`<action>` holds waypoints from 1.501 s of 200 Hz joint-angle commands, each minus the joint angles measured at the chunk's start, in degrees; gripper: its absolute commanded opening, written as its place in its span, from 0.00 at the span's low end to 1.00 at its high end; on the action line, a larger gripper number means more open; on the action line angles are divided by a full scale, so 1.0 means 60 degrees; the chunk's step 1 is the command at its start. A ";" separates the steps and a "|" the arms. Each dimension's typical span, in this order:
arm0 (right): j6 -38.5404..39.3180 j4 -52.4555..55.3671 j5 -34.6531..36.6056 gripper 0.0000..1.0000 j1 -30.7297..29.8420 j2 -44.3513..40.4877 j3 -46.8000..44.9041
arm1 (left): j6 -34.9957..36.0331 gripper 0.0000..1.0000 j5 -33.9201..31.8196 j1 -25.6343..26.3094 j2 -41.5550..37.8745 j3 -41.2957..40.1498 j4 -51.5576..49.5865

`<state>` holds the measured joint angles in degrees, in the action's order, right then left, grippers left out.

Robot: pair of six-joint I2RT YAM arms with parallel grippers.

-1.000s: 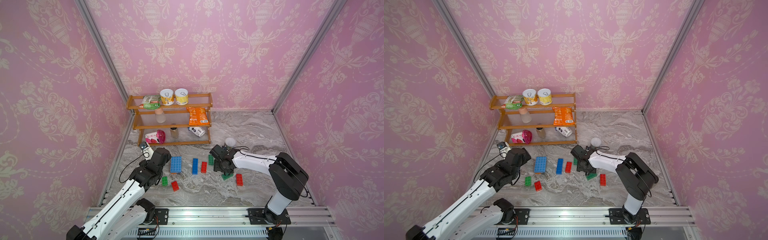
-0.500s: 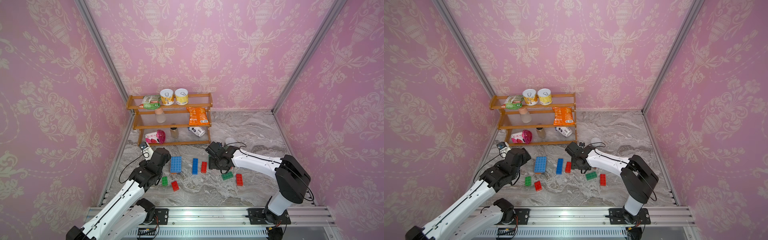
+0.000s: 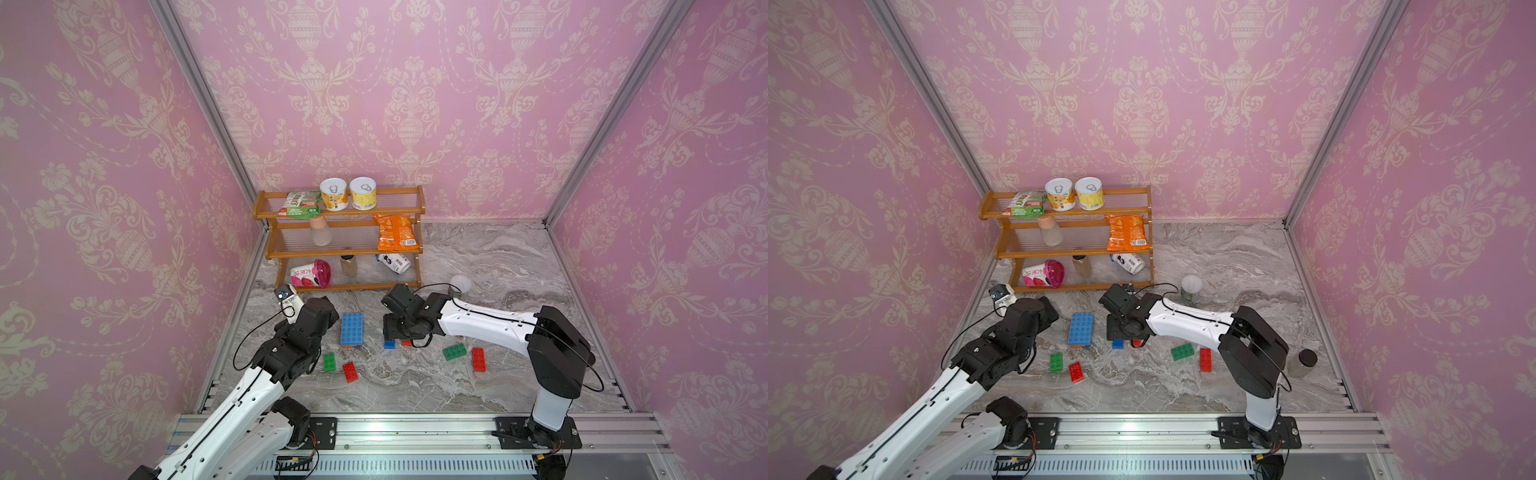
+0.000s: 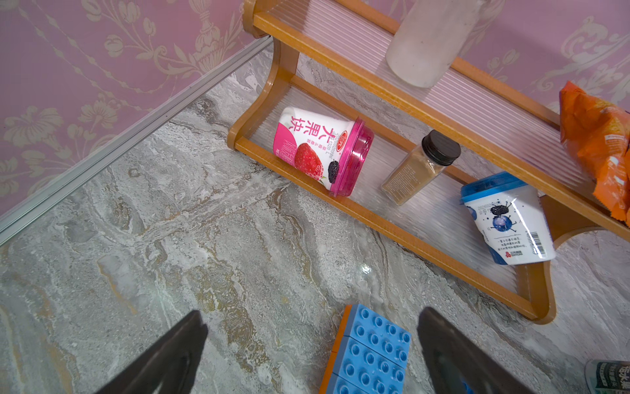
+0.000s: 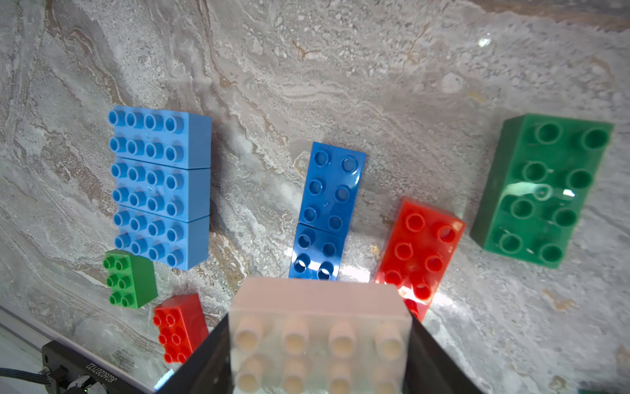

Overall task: Assemble a rectangle with lego
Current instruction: Move the lego brick at the center of the board.

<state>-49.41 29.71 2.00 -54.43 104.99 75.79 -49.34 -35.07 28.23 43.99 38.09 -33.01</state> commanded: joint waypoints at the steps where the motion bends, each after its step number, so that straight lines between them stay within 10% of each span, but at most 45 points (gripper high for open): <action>1: -0.0113 -0.0536 -0.0443 0.29 -0.0009 0.0153 0.0175 | 0.0226 0.99 -0.0194 -0.0108 -0.0127 -0.0161 -0.0303; 224: -0.1284 -0.2786 -0.0905 0.33 0.1173 -0.1132 -0.2759 | -0.0114 0.99 0.0161 -0.0121 0.0321 -0.0078 -0.0258; 300: -0.0457 0.0922 0.0626 0.34 0.0480 -0.0810 -0.0201 | 0.0215 0.99 0.0104 -0.0120 0.0321 -0.0025 -0.0233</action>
<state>-54.89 23.49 -0.69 -49.21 98.98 67.29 -49.36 -34.79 28.16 46.22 37.67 -33.01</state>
